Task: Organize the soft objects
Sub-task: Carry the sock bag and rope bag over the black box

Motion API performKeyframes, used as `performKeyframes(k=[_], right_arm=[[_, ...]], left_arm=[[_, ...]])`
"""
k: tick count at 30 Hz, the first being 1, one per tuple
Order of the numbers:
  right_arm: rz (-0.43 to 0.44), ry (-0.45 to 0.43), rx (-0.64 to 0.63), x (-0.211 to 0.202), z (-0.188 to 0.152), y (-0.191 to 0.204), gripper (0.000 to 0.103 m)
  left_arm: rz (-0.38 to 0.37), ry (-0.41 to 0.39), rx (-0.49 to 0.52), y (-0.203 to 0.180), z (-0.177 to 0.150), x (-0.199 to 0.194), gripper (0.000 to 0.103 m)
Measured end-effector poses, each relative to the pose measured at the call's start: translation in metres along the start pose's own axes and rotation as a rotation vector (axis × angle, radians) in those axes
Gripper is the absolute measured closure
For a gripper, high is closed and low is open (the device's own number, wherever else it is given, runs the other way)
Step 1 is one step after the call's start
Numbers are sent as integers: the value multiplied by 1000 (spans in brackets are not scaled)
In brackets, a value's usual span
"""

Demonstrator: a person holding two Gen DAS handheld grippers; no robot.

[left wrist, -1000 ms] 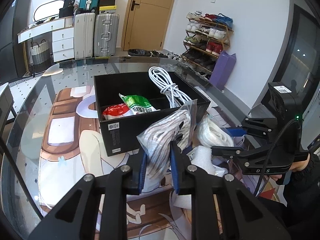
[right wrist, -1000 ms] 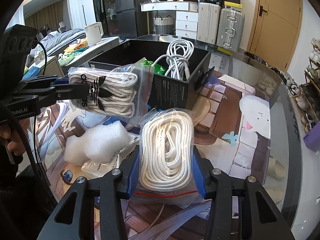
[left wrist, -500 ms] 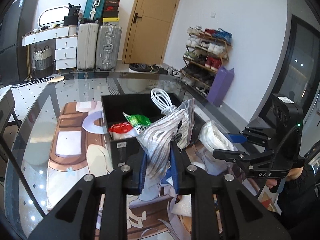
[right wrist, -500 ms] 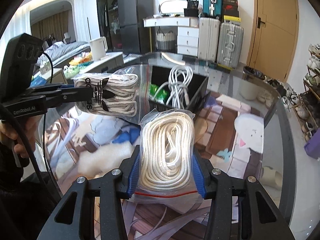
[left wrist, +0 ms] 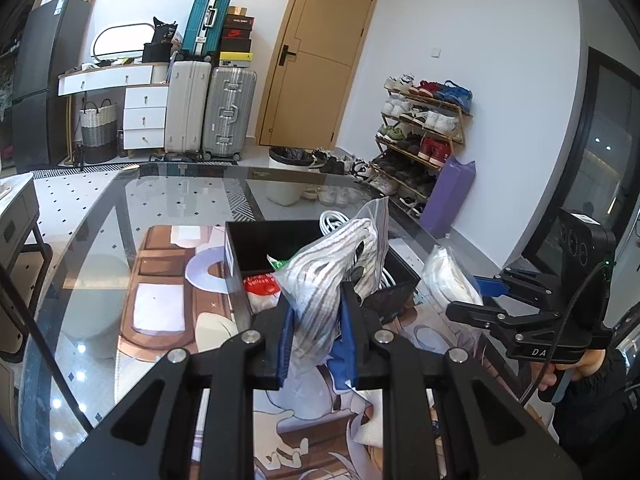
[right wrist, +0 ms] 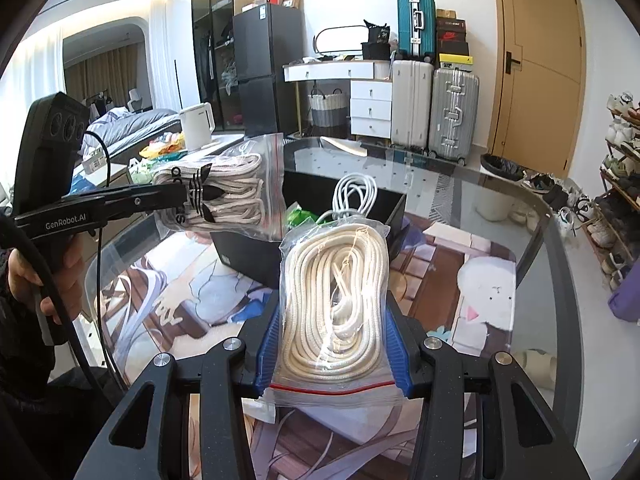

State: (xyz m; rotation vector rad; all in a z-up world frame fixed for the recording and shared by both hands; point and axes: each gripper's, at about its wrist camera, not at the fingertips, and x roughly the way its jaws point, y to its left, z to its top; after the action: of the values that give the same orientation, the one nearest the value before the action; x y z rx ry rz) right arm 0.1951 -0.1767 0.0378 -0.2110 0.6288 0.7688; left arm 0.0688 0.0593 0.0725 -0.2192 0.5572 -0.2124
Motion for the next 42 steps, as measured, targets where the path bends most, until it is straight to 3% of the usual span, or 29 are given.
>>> performKeyframes(k=[16,42], right_arm=[[-5,-36,4,2,37,2,56],[47,-31,44,41,73,-5,56]], left_arm=[[37,-49,-26,11,22,6,84],[129,-13,-48,19,28,46,84]])
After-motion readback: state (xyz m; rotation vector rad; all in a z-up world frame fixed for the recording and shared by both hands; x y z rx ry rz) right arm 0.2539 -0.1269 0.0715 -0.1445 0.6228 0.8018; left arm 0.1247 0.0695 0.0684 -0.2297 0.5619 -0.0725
